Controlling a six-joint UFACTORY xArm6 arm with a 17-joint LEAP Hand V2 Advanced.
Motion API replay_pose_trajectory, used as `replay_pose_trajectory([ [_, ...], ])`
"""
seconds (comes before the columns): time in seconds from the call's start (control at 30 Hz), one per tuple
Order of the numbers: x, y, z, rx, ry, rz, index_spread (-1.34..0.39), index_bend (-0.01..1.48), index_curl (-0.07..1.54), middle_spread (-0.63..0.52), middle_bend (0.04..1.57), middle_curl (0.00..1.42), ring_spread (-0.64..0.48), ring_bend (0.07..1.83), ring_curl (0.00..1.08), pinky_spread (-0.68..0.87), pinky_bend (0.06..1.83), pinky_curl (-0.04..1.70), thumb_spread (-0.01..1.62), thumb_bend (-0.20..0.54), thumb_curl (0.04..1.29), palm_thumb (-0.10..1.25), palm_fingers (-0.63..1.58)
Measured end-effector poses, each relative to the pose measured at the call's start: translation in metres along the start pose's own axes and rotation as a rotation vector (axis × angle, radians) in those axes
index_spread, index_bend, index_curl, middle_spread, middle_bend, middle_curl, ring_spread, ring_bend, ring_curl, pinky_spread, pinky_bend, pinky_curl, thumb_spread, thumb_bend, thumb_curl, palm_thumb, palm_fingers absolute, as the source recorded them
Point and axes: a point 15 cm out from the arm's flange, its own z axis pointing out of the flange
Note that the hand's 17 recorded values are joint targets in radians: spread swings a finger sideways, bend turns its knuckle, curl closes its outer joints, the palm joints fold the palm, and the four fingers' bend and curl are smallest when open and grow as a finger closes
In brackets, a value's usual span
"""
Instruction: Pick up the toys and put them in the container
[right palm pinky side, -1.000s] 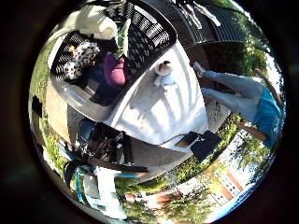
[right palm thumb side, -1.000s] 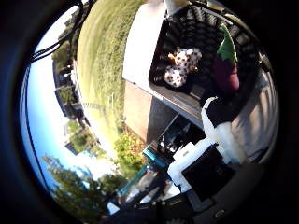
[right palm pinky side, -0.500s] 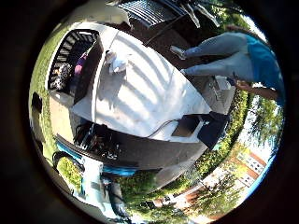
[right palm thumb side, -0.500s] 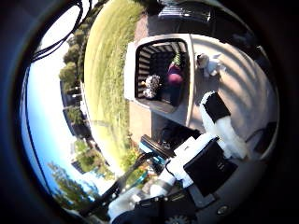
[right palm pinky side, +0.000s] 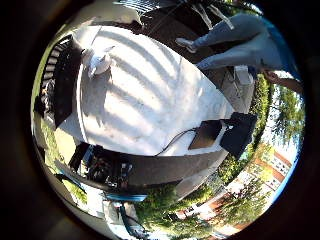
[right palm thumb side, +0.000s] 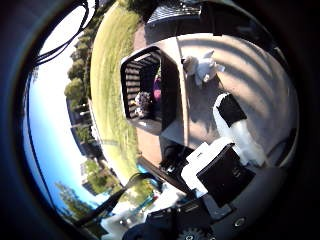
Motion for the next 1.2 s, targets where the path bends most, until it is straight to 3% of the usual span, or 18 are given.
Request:
replay_pose_trajectory([
  [0.57, -0.037, -0.081, 0.133, 0.074, 0.064, -0.04, -0.16, 0.16, 0.26, 0.08, 0.18, 0.34, 0.28, 0.4, 0.31, 0.44, 0.59, 0.27, 1.12, -0.033, 0.49, 0.67, 0.14],
  [0.93, -0.052, -0.093, 0.208, 0.069, 0.086, -0.001, -0.05, 0.18, 0.27, 0.09, 0.18, 0.34, 0.31, 0.44, 0.31, 0.48, 0.63, 0.25, 1.1, -0.032, 0.44, 0.62, 0.28],
  [1.07, -0.05, -0.09, 0.215, 0.054, 0.11, -0.011, -0.03, 0.18, 0.27, 0.07, 0.2, 0.34, 0.33, 0.53, 0.32, 0.49, 0.64, 0.24, 1.1, -0.031, 0.43, 0.62, 0.44],
  [1.17, -0.046, -0.088, 0.218, 0.042, 0.141, -0.023, -0.08, 0.2, 0.27, 0.02, 0.27, 0.36, 0.32, 0.64, 0.34, 0.51, 0.72, 0.23, 1.1, -0.031, 0.43, 0.62, 0.83],
  [1.2, -0.046, -0.088, 0.218, 0.039, 0.149, -0.03, -0.14, 0.24, 0.28, 0.0, 0.35, 0.39, 0.3, 0.68, 0.34, 0.5, 0.76, 0.23, 1.1, -0.027, 0.43, 0.63, 1.08],
])
